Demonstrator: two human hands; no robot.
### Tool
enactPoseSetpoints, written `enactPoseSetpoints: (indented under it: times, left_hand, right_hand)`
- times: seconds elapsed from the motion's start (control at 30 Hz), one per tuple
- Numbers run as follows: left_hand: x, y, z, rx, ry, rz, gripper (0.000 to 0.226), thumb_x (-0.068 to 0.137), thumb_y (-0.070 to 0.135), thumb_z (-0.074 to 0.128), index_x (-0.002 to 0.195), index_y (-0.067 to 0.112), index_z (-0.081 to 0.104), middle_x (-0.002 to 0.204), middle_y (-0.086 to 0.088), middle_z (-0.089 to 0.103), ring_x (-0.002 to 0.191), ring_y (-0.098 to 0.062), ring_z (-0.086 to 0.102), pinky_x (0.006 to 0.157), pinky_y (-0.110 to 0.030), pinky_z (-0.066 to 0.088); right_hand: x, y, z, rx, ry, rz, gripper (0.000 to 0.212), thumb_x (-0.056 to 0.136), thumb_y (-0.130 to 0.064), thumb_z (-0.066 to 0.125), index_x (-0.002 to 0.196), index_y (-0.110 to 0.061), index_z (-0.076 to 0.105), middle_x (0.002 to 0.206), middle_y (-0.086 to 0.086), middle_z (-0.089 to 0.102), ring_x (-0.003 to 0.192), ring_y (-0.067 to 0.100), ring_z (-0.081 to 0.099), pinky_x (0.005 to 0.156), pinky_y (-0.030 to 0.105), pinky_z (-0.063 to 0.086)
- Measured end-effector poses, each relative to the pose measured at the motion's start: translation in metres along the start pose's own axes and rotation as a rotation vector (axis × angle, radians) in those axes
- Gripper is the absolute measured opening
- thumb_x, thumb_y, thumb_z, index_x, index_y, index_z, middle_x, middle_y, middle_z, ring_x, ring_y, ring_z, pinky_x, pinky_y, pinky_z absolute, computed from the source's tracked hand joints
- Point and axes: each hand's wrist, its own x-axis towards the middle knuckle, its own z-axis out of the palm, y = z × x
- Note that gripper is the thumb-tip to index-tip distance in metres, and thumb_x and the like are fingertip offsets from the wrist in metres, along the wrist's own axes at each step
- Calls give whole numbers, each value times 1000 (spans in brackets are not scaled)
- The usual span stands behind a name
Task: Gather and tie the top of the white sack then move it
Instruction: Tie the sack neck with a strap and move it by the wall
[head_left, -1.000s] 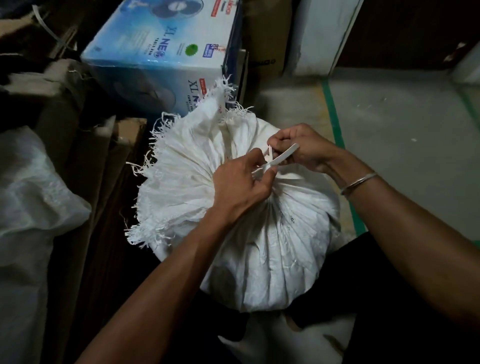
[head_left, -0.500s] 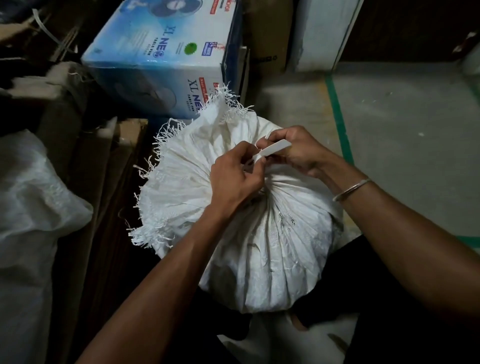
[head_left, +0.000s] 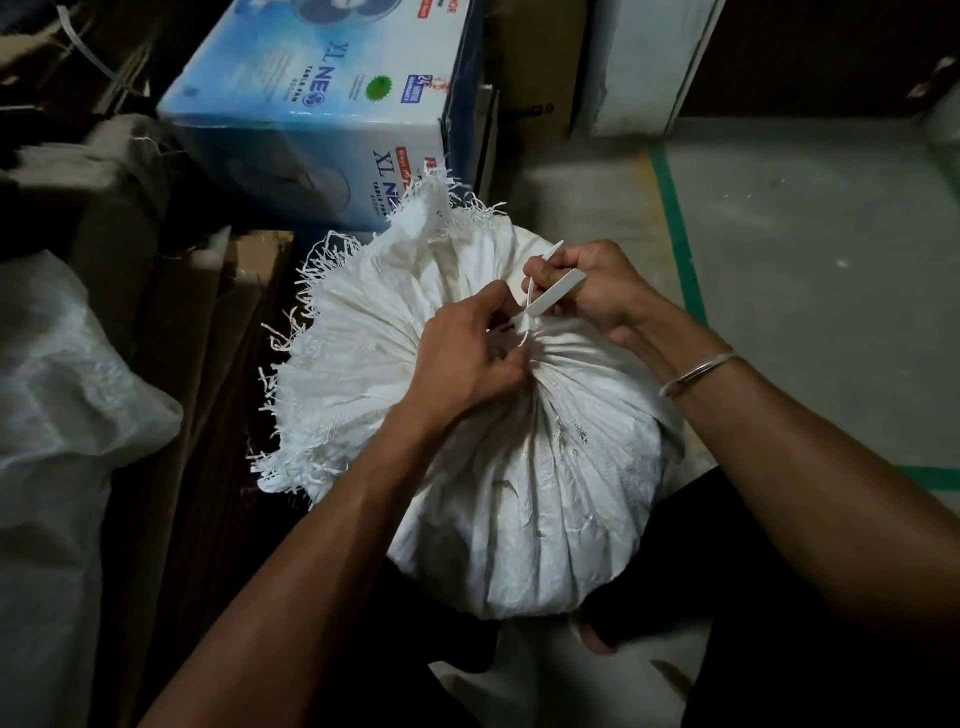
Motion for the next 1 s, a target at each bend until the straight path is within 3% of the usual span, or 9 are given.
enactPoseSetpoints:
  times: [0.13,0.2,0.27,0.4,0.6,0.73,1.0]
  left_hand:
    - [2,-5,-3,-77,-41,-59,28,76,34,75,88,15,59,72,-1,66,67,-28,62,62,-45,53]
    - [5,2,0,-136,41,-214,33,74,45,80,82,17,64,67,3,66,63,-19,62,62,-37,53]
    - [7,9,9,-51,181,-301,40,73,57,82,78,20,69,65,6,68,64,-14,66,63,-33,53]
    - [3,17,20,50,348,-224,32,80,52,76,79,20,74,67,5,72,67,-19,70,64,-37,57]
    - [0,17,22,55,368,-182,24,78,43,75,85,20,71,69,3,72,67,-23,71,62,-38,56]
    - [-2,16,21,46,347,-125,19,79,37,76,85,19,71,74,2,73,69,-22,70,61,-37,55]
    - [-11,14,22,146,254,-34,20,78,29,72,74,15,59,68,0,62,58,-25,57,53,-41,49]
  right_hand:
    - [-5,2,6,46,50,-13,25,95,-15,69,98,10,67,73,6,72,58,13,63,54,23,51]
    - [-8,2,7,58,30,-14,26,97,-17,67,100,8,66,74,5,73,59,15,64,56,25,53]
    - [-11,1,8,98,6,9,24,98,-18,65,103,6,62,82,9,76,62,18,69,56,27,56]
    - [-14,1,11,162,12,8,20,100,-18,63,103,1,59,80,7,76,66,17,72,59,27,58]
    - [-18,7,22,288,72,2,14,98,-20,66,92,-7,62,77,4,74,65,14,69,57,25,57]
    - [-18,10,27,385,147,37,13,97,-15,67,89,-7,63,77,7,72,63,13,68,46,21,50]
    - [-13,11,20,431,130,98,13,97,-12,66,90,-4,59,77,8,70,70,21,66,69,37,60]
